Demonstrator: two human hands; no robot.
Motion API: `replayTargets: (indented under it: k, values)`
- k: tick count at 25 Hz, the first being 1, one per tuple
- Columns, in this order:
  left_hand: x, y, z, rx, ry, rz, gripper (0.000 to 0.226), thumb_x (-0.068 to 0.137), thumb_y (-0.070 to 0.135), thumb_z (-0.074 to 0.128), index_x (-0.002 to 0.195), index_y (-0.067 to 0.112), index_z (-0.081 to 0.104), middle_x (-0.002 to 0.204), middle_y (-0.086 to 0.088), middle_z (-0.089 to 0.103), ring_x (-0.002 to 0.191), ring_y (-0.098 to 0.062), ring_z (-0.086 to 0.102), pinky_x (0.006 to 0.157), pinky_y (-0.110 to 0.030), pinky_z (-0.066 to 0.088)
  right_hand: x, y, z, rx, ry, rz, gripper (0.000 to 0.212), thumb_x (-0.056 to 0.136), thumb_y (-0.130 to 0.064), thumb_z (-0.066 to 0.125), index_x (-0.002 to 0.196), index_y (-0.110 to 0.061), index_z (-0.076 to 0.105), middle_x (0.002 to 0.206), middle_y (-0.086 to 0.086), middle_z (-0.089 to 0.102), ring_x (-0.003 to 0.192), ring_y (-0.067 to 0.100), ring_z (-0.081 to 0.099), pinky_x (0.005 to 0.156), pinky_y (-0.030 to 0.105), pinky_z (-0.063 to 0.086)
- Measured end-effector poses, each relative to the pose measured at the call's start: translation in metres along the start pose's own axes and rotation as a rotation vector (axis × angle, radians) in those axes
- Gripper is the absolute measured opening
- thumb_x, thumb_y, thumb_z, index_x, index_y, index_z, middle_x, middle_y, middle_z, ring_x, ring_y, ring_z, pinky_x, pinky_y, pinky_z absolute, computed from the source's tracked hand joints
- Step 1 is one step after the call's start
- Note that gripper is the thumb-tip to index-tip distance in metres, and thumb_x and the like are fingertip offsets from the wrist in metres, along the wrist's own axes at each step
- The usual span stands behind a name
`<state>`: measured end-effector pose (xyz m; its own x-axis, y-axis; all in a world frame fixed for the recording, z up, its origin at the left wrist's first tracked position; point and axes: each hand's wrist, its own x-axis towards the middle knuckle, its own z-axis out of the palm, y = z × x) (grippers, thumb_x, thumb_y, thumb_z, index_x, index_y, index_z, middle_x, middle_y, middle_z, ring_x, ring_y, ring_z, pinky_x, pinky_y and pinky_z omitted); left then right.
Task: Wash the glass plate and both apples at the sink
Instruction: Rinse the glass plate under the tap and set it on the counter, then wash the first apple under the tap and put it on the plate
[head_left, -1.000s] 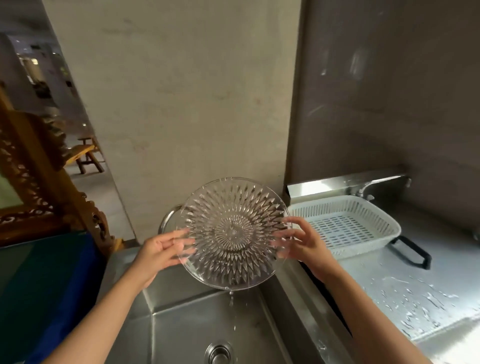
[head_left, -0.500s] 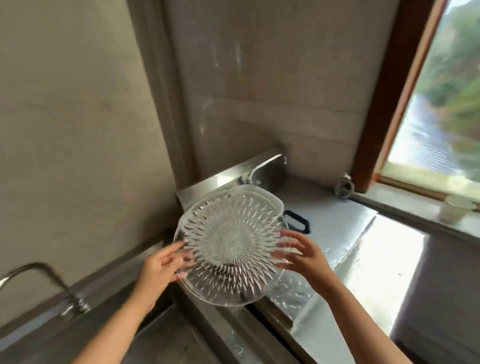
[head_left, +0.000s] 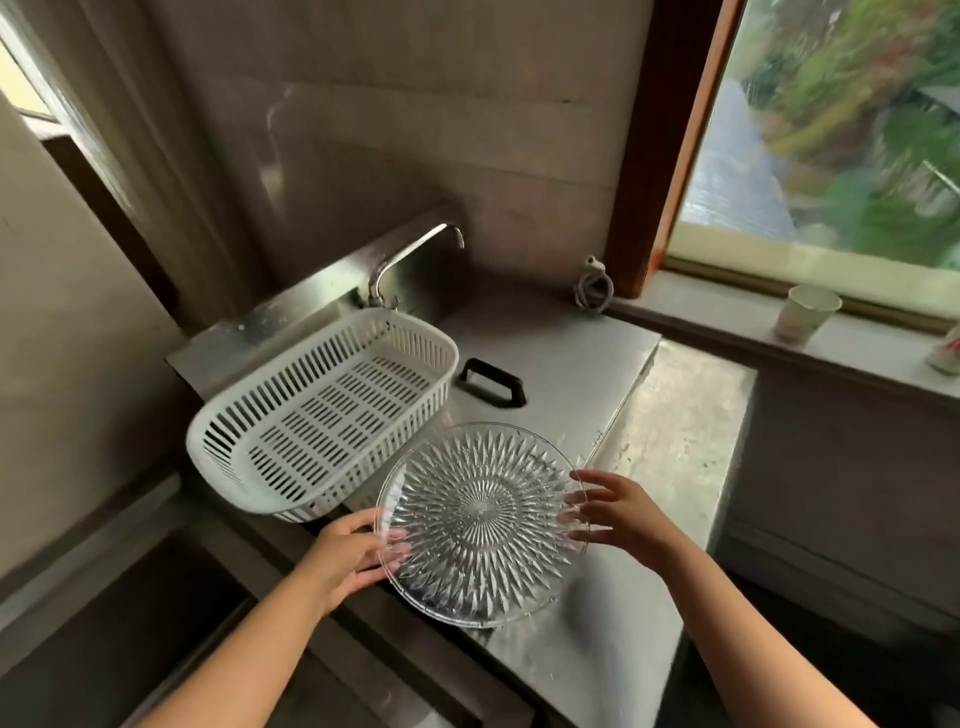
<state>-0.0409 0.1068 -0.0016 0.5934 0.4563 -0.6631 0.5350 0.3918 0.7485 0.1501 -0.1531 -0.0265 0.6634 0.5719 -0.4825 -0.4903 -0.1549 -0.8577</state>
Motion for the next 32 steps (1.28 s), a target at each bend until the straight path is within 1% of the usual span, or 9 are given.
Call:
replayTargets:
  k: [7, 10, 13, 19, 21, 25, 27, 29, 32]
  values:
    - [0.016, -0.008, -0.005, 0.008, 0.074, -0.078, 0.049, 0.088, -0.011, 0.046, 0.133, 0.007, 0.044, 0.096, -0.016, 0.066, 0.082, -0.026, 0.065, 0.070, -0.037, 0.053, 0.018, 0.016, 0.002, 0.019, 0.009, 0.056, 0.043, 0.082, 0.018, 0.045, 0.108, -0.015, 0.058, 0.099, 0.019, 0.064, 0.079, 0.027, 0.067, 0.058, 0.035, 0.060]
    - [0.018, -0.016, 0.000, 0.010, 0.100, -0.077, 0.049, 0.087, -0.011, 0.048, 0.133, 0.006, 0.046, 0.106, -0.018, 0.064, 0.090, -0.027, 0.063, 0.077, -0.040, 0.051, 0.018, 0.017, 0.002, 0.013, 0.034, 0.070, 0.046, 0.081, 0.018, 0.046, 0.115, -0.011, 0.056, 0.099, 0.019, 0.062, 0.079, 0.027, 0.065, 0.060, 0.036, 0.061]
    - [0.020, -0.021, 0.003, -0.029, 0.123, -0.065, 0.049, 0.087, -0.011, 0.049, 0.132, 0.006, 0.047, 0.109, -0.019, 0.063, 0.098, -0.029, 0.061, 0.082, -0.041, 0.049, 0.016, 0.014, 0.002, 0.021, 0.056, 0.086, 0.046, 0.080, 0.018, 0.047, 0.115, -0.012, 0.056, 0.096, 0.018, 0.062, 0.076, 0.028, 0.065, 0.060, 0.035, 0.061]
    - [0.015, -0.022, 0.007, -0.029, 0.177, -0.068, 0.047, 0.085, -0.013, 0.049, 0.129, 0.004, 0.050, 0.094, -0.017, 0.062, 0.094, -0.029, 0.062, 0.084, -0.041, 0.049, 0.013, 0.013, 0.007, 0.004, 0.105, 0.098, 0.045, 0.082, 0.017, 0.046, 0.118, -0.007, 0.056, 0.092, 0.017, 0.060, 0.077, 0.028, 0.063, 0.059, 0.034, 0.062]
    - [0.012, -0.019, 0.006, -0.008, 0.178, -0.081, 0.046, 0.084, -0.012, 0.052, 0.127, 0.004, 0.052, 0.102, -0.020, 0.064, 0.091, -0.028, 0.063, 0.084, -0.042, 0.050, 0.009, 0.011, 0.009, -0.013, 0.115, 0.103, 0.042, 0.083, 0.014, 0.048, 0.120, -0.006, 0.055, 0.092, 0.020, 0.059, 0.076, 0.028, 0.062, 0.061, 0.034, 0.062]
    - [-0.002, -0.005, -0.003, 0.094, 0.143, -0.060, 0.047, 0.083, -0.001, 0.061, 0.128, 0.007, 0.050, 0.121, -0.018, 0.061, 0.099, -0.025, 0.060, 0.084, -0.042, 0.050, -0.001, 0.000, 0.007, -0.195, 0.145, 0.101, 0.045, 0.083, 0.010, 0.054, 0.126, -0.002, 0.049, 0.092, 0.023, 0.060, 0.077, 0.029, 0.062, 0.069, 0.036, 0.057]
    - [-0.012, 0.007, -0.010, 0.129, 0.128, -0.026, 0.048, 0.083, 0.004, 0.063, 0.128, 0.010, 0.051, 0.120, -0.014, 0.061, 0.102, -0.023, 0.059, 0.084, -0.041, 0.050, -0.005, -0.012, 0.007, -0.312, 0.206, 0.065, 0.046, 0.081, 0.010, 0.054, 0.126, 0.000, 0.050, 0.085, 0.019, 0.060, 0.071, 0.026, 0.060, 0.071, 0.037, 0.056]
    - [-0.023, 0.018, -0.017, 0.125, 0.097, 0.014, 0.047, 0.082, 0.008, 0.065, 0.128, 0.012, 0.052, 0.121, -0.010, 0.059, 0.102, -0.022, 0.061, 0.086, -0.041, 0.051, -0.010, -0.028, 0.014, -0.398, 0.248, 0.008, 0.044, 0.080, 0.009, 0.055, 0.123, 0.001, 0.054, 0.088, 0.021, 0.061, 0.074, 0.026, 0.059, 0.076, 0.041, 0.056]
    - [-0.046, 0.031, -0.030, 0.109, 0.074, 0.066, 0.048, 0.082, 0.013, 0.066, 0.128, 0.015, 0.052, 0.127, -0.006, 0.057, 0.103, -0.021, 0.062, 0.090, -0.041, 0.050, -0.019, -0.053, 0.049, -0.439, 0.142, -0.047, 0.040, 0.082, 0.006, 0.057, 0.122, 0.001, 0.055, 0.093, 0.022, 0.060, 0.081, 0.027, 0.058, 0.076, 0.038, 0.055]
